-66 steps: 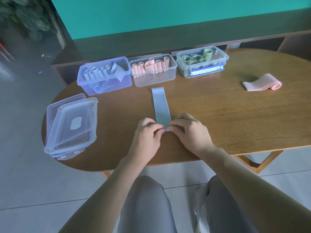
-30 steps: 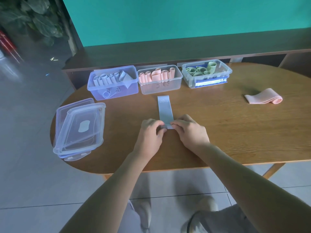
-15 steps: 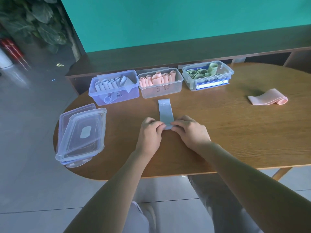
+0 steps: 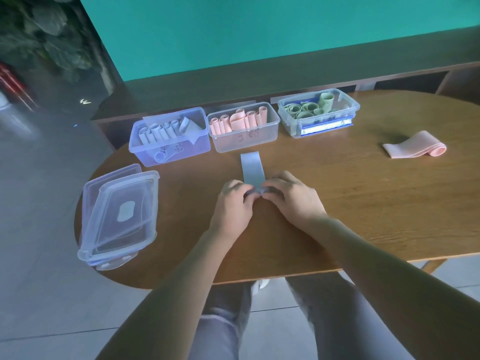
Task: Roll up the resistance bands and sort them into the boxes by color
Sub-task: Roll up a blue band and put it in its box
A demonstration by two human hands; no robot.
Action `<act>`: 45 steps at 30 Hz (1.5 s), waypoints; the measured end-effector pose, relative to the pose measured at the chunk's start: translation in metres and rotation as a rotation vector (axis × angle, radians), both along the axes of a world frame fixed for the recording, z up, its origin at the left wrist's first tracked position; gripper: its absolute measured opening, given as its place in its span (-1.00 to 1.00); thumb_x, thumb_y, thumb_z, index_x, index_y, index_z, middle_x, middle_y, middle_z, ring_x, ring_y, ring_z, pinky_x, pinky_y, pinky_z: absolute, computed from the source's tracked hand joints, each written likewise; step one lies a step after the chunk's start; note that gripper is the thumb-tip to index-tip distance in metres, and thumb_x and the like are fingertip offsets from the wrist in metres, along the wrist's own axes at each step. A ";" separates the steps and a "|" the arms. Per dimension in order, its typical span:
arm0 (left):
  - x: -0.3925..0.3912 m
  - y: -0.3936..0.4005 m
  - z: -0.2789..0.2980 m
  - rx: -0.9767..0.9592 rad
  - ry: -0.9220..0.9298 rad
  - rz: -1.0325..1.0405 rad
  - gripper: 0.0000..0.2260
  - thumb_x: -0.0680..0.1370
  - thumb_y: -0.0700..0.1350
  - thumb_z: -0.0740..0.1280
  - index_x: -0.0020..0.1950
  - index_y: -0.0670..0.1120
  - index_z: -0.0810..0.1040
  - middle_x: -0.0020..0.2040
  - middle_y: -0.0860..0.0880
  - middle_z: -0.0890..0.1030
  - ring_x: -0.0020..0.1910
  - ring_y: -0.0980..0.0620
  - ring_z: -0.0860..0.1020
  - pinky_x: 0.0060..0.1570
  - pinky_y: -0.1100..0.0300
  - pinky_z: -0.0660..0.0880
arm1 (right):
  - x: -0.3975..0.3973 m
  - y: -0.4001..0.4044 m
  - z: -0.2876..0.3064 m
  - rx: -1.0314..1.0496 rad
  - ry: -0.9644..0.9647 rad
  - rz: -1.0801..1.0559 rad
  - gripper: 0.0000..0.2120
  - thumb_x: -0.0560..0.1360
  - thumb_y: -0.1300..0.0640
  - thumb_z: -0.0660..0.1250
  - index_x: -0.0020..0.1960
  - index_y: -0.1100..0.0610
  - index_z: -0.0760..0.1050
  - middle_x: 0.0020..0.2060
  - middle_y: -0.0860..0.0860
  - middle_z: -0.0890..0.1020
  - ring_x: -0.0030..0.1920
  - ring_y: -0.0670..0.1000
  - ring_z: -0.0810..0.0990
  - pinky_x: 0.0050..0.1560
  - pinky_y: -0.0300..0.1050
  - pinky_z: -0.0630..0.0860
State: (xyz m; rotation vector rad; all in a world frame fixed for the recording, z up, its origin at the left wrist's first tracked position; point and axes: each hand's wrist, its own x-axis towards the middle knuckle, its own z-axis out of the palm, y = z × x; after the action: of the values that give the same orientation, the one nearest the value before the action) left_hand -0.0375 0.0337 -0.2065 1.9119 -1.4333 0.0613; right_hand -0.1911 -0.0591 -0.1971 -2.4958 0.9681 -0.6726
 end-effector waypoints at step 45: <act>0.031 -0.047 -0.004 -0.169 0.094 0.062 -0.92 0.50 -0.22 0.51 -0.02 -0.12 0.71 -0.07 0.00 0.65 -0.10 0.06 0.58 -0.02 0.20 0.54 | 0.039 -0.051 -0.003 0.011 0.006 -0.002 -0.73 0.62 -0.14 0.28 0.27 -0.14 0.61 0.17 -0.17 0.53 0.05 -0.04 0.59 -0.06 -0.11 0.47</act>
State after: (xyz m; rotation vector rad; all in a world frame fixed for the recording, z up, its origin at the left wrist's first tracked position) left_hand -0.0062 -0.0131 -0.2108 1.7968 -1.2655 0.1169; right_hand -0.1522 -0.1097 -0.2001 -2.4897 0.9735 -0.6588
